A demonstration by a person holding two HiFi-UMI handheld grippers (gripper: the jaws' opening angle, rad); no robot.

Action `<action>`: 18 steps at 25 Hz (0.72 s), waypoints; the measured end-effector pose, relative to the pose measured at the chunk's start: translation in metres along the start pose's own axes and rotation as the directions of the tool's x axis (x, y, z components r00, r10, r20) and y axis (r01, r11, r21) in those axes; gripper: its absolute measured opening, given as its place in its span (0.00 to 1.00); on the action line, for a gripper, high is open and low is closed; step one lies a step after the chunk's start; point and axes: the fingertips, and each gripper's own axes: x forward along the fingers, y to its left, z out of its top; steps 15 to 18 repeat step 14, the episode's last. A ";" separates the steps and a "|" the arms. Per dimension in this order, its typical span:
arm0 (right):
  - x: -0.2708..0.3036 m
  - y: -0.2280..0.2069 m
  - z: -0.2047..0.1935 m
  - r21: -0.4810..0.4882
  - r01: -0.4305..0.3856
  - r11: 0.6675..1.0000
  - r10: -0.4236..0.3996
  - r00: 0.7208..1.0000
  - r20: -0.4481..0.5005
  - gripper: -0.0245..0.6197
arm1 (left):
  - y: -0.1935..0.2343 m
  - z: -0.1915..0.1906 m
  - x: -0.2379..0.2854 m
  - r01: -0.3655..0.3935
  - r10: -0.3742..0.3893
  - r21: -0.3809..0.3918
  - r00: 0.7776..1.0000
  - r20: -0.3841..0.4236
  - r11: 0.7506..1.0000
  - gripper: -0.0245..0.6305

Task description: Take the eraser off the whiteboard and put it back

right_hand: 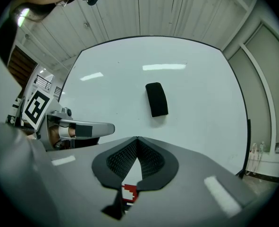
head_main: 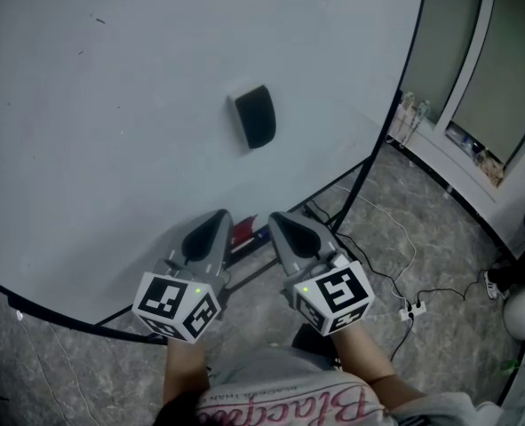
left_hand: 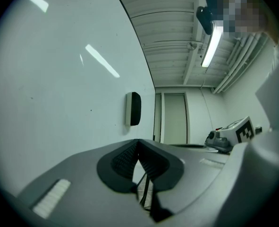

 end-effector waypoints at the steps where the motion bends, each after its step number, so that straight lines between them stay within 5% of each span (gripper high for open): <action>1: 0.000 0.000 0.001 0.001 0.001 1.000 -0.001 1.000 0.003 0.04 | 0.000 0.000 0.000 0.001 -0.001 0.000 1.000 0.000 1.000 0.04; 18: -0.001 -0.006 0.002 0.005 0.027 1.000 -0.027 1.000 0.014 0.04 | -0.003 -0.002 0.001 0.016 -0.016 0.002 1.000 -0.002 1.000 0.04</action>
